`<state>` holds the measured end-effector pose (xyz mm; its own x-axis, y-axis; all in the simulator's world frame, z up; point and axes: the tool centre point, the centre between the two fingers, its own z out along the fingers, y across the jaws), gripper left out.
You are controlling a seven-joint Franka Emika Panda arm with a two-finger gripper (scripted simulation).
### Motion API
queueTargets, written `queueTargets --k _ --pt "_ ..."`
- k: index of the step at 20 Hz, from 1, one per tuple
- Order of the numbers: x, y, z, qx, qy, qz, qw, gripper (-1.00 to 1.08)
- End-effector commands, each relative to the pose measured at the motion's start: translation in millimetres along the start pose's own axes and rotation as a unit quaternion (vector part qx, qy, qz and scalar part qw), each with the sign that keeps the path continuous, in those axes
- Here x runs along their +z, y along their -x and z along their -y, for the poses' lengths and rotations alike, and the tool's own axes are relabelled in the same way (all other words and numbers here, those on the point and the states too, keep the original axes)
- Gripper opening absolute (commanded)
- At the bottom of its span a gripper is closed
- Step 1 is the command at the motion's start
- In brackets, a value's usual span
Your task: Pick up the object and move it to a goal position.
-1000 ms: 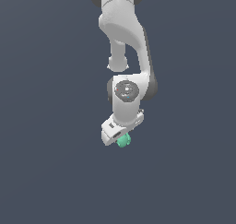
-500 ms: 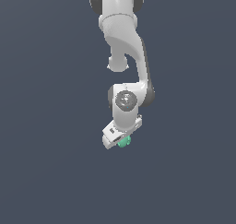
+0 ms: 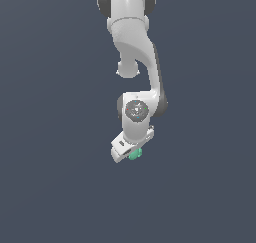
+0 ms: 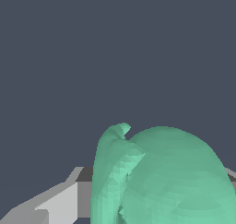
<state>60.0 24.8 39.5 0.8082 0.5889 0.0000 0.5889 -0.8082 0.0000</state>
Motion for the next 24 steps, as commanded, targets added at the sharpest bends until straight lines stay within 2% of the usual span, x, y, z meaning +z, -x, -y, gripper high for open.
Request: queueTargets --k 1,13,19,24 --pt "0.1 0.0 0.0 0.000 0.000 0.000 1.0000 -1.00" --pt "-8.7 11.8 -3.5 0.000 0.000 0.000 1.0000 -1.00" --pt "-28.5 38.3 -11.3 0.000 0.000 0.000 1.0000 -1.00" --pt "-55.5 73.9 -22.1 0.000 0.000 0.000 1.0000 -1.00"
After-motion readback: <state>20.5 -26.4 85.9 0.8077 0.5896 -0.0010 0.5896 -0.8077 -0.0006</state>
